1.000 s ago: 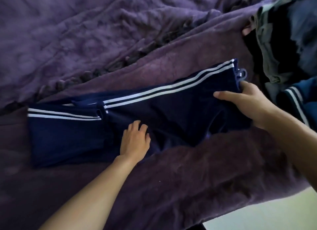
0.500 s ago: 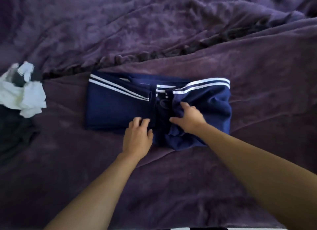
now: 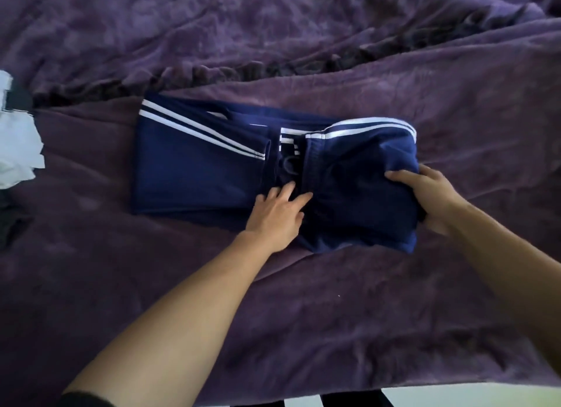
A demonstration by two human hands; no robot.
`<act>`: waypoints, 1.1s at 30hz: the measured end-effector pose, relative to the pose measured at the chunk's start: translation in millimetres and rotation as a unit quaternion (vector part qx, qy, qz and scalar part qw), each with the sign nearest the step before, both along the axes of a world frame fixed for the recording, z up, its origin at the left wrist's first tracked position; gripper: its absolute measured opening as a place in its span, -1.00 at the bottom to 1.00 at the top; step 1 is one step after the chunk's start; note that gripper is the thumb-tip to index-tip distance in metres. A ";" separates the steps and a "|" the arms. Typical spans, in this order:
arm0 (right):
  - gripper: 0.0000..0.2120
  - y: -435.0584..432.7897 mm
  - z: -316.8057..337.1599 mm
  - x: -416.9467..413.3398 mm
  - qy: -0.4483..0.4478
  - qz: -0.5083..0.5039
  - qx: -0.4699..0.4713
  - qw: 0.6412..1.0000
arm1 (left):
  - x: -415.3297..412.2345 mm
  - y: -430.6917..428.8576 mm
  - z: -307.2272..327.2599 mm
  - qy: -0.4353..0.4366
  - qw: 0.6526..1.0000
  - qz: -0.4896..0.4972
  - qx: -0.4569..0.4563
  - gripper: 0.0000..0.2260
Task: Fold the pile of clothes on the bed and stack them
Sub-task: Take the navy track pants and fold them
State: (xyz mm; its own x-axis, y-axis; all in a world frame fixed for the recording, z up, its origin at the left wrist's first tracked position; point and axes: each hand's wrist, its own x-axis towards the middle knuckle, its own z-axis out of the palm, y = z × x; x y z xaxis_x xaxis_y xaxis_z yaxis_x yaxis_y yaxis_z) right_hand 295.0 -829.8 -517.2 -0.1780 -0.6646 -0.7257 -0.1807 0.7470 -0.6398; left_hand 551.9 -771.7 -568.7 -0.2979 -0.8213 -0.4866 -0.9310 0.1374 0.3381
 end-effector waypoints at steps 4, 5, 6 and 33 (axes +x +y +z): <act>-0.69 5.1 63.0 66.9 -0.125 -0.013 -0.085 0.988 | 32.5 1.5 31.3 0.087 0.992 0.079 -0.040 -0.64; -0.70 6.6 75.2 89.9 -0.131 -0.008 -0.105 0.986 | 46.6 3.4 39.5 0.108 0.985 0.117 -0.059 -0.66; -0.72 7.1 84.2 114.1 -0.118 0.001 -0.127 0.985 | 63.2 6.5 47.3 0.125 0.977 0.159 -0.075 -0.69; -0.41 -2.2 -64.0 254.6 0.431 0.413 -0.202 0.776 | 216.1 -44.7 -24.1 -0.055 0.968 0.171 -0.176 -0.48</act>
State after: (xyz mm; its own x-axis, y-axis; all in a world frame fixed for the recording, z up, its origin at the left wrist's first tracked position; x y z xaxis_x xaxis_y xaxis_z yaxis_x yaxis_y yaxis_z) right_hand 549.6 -832.0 -581.2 0.1271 -0.9528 -0.2758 -0.9824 -0.0825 -0.1678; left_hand 768.0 -816.3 -592.8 0.0586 -0.9833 -0.1723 -0.9701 -0.0968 0.2227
